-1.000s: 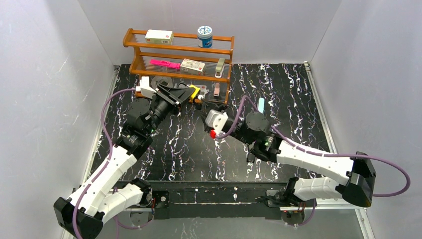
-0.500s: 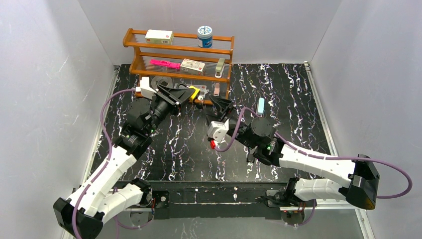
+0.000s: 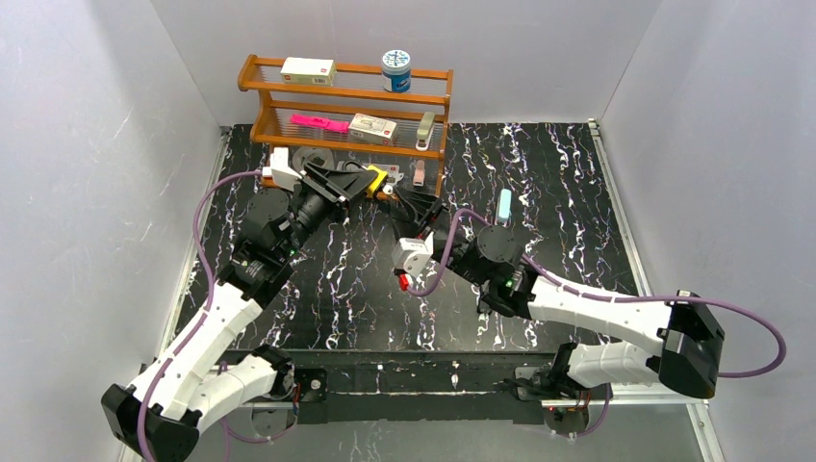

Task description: Unlock with the key

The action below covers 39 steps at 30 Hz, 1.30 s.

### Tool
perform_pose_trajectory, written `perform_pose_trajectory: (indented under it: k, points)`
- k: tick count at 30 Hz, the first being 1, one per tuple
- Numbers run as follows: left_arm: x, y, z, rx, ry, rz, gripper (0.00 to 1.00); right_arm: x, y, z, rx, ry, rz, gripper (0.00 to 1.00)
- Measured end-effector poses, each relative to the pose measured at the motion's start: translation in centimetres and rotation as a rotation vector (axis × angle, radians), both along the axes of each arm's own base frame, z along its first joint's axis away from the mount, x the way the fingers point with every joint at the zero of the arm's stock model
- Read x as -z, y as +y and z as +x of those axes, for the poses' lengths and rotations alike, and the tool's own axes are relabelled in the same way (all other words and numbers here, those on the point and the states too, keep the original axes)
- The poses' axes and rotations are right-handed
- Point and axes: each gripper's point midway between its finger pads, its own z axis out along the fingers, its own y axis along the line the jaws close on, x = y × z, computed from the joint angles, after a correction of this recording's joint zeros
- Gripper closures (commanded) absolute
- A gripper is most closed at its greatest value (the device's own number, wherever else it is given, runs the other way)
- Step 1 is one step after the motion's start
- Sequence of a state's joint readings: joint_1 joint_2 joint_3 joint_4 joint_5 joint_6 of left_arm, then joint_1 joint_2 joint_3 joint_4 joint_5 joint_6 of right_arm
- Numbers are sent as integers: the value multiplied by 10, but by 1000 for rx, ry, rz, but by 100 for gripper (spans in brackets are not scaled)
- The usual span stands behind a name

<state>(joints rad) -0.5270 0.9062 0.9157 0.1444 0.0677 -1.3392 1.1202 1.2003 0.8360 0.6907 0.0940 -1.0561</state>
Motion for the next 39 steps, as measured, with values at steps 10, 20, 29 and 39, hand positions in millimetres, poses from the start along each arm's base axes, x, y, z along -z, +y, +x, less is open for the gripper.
perform_pose_trajectory:
  k: [10, 20, 29, 39]
  points:
    - [-5, 4, -8, 4, -8, -7, 100, -6, 2, 6, 1, -31, 17, 75]
    - [-5, 4, -9, 7, -12, -1, 100, -10, 6, -1, -47, -30, 30, 59]
    - [-5, 4, -10, 11, -11, -1, 100, -14, 9, -9, -91, -50, 30, 74]
    - [-5, 4, -10, 11, -11, -2, 100, -17, 12, -10, -107, -54, 27, 70]
